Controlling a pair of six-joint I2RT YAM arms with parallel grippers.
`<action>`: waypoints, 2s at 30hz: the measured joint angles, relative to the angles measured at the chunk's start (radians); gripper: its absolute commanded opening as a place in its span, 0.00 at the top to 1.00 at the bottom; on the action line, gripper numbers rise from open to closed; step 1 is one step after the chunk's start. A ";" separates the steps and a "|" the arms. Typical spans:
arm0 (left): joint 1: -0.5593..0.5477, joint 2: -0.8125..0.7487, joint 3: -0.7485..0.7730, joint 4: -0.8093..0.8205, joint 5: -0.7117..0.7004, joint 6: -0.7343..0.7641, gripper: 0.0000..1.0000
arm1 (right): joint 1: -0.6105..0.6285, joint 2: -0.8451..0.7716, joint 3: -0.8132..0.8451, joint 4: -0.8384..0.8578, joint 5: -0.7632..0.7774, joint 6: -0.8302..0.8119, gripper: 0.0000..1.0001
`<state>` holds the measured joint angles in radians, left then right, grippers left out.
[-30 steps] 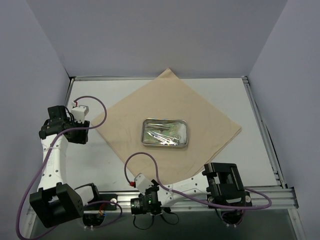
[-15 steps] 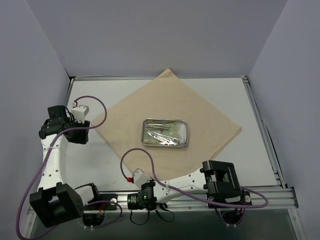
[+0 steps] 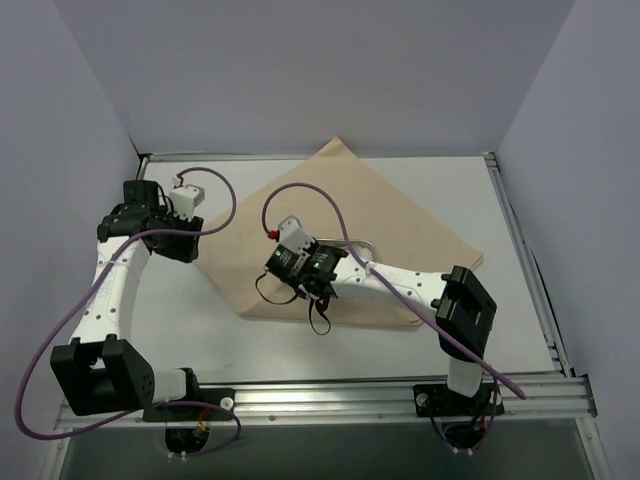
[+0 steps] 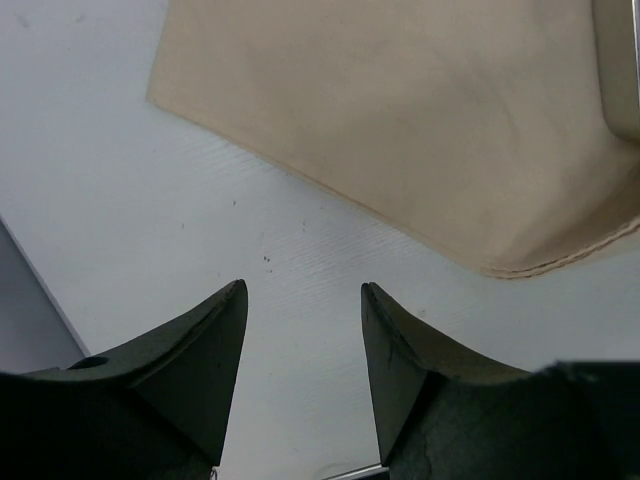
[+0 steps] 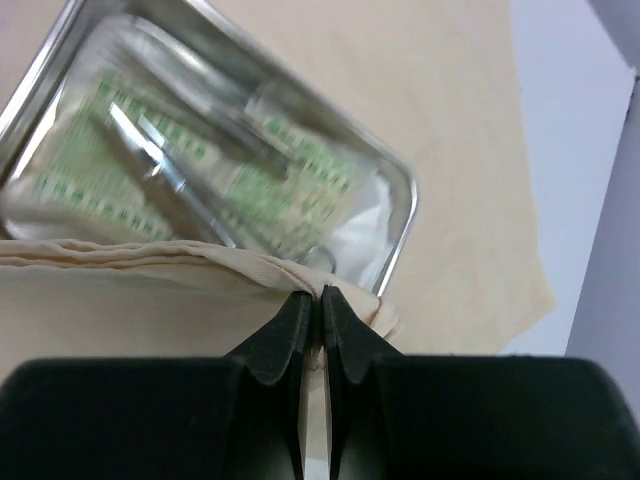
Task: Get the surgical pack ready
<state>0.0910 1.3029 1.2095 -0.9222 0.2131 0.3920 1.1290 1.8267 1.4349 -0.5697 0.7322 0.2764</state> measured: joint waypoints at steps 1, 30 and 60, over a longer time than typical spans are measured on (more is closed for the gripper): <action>-0.016 0.018 0.024 0.002 0.000 -0.008 0.42 | -0.031 -0.001 0.020 0.026 0.002 -0.040 1.00; -0.290 0.444 0.252 0.183 -0.027 -0.108 0.43 | -0.463 0.425 0.276 0.465 -0.365 -0.474 1.00; -0.476 0.539 0.573 0.064 -0.084 -0.108 0.63 | -0.720 0.191 0.240 0.493 -0.936 -0.219 0.99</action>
<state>-0.3851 1.8420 1.7824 -0.8585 0.1291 0.2836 0.4091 2.0178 1.6745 -0.0765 -0.2039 0.0574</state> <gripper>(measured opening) 0.401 0.069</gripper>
